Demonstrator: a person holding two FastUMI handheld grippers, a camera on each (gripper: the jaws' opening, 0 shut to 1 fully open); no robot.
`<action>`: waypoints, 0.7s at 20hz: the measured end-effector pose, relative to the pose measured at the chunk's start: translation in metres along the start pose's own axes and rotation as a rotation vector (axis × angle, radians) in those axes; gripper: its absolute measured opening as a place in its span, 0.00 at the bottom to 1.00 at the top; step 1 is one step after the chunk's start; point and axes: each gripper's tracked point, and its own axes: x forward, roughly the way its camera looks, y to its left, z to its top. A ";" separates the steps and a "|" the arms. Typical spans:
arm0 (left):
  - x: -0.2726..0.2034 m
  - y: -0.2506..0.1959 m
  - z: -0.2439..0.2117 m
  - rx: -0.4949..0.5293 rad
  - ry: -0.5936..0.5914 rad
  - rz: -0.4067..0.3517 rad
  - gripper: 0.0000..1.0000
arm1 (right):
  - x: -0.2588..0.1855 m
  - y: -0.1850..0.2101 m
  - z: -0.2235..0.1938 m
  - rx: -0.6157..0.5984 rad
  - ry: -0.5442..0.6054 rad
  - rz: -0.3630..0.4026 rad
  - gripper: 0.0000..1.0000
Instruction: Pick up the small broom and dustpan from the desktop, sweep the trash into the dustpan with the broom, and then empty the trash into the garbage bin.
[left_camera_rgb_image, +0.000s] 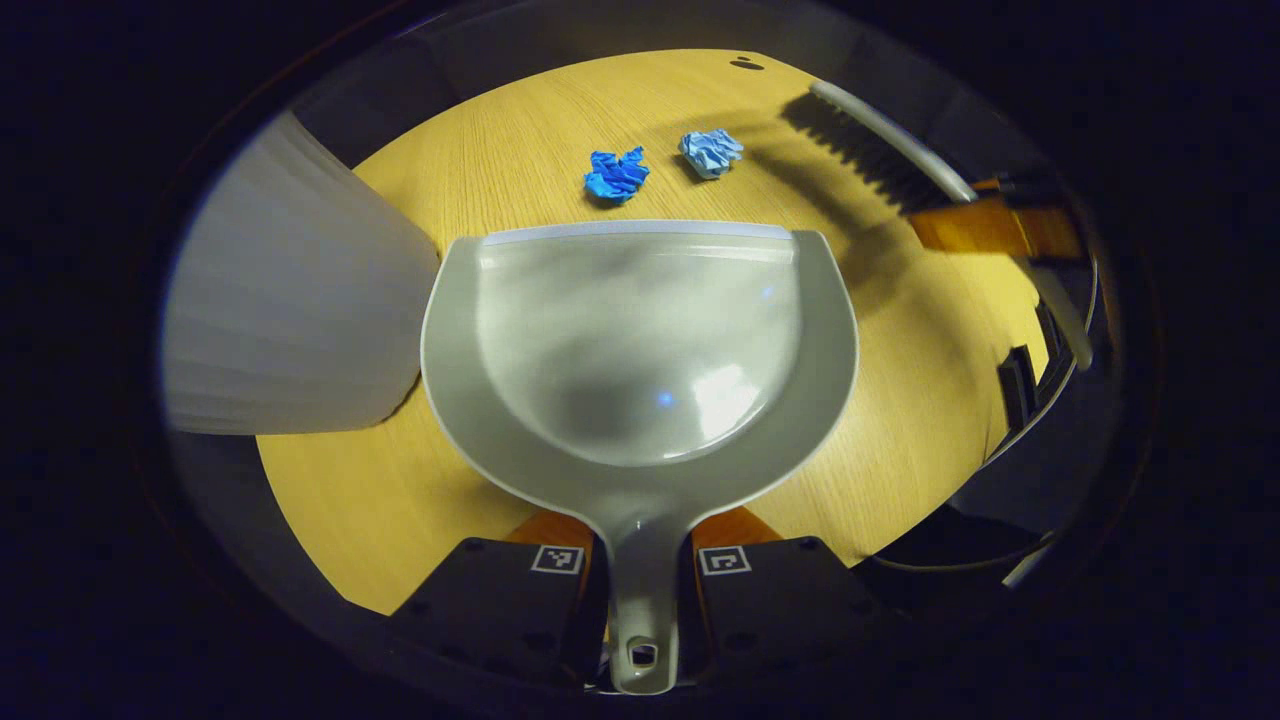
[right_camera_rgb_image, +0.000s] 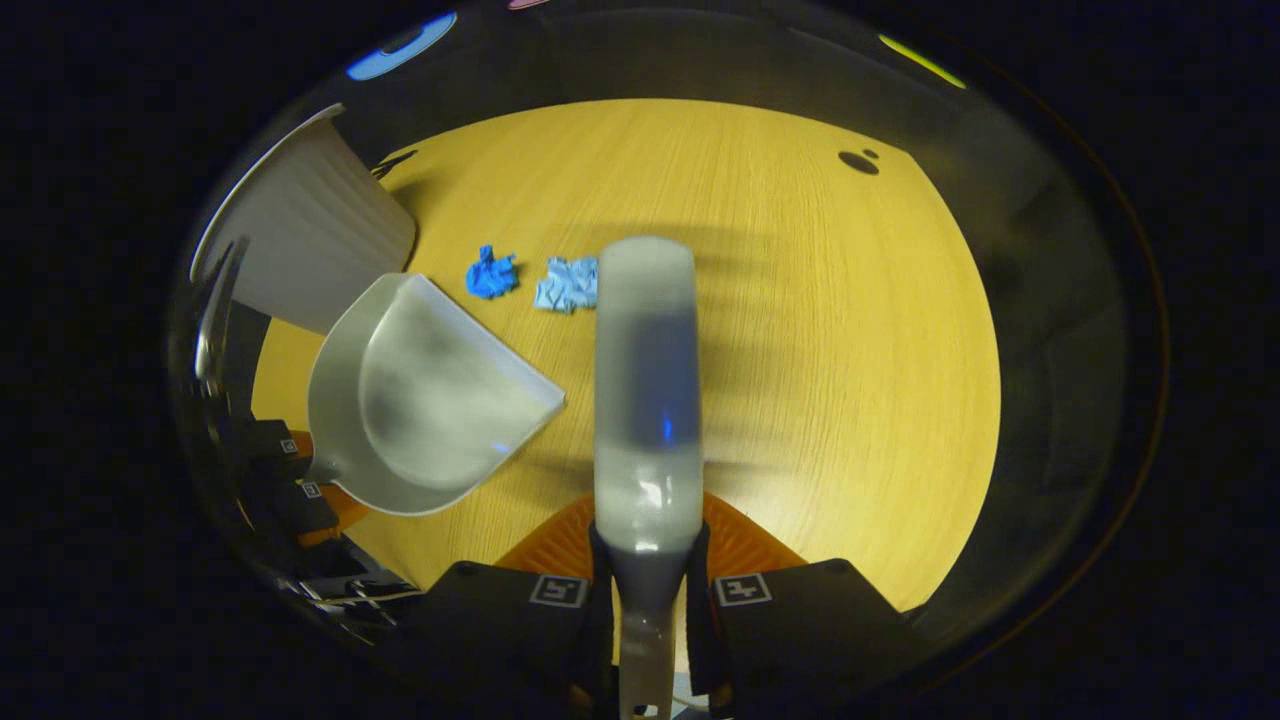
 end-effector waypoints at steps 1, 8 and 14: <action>0.000 0.002 -0.003 0.016 0.000 0.007 0.26 | 0.000 -0.009 0.024 -0.036 -0.027 -0.026 0.32; 0.012 -0.002 -0.017 -0.072 0.029 -0.048 0.26 | 0.045 -0.035 0.140 -0.273 -0.051 -0.166 0.31; 0.016 0.001 -0.017 -0.101 0.059 -0.064 0.25 | 0.106 -0.010 0.104 -0.639 0.127 -0.246 0.25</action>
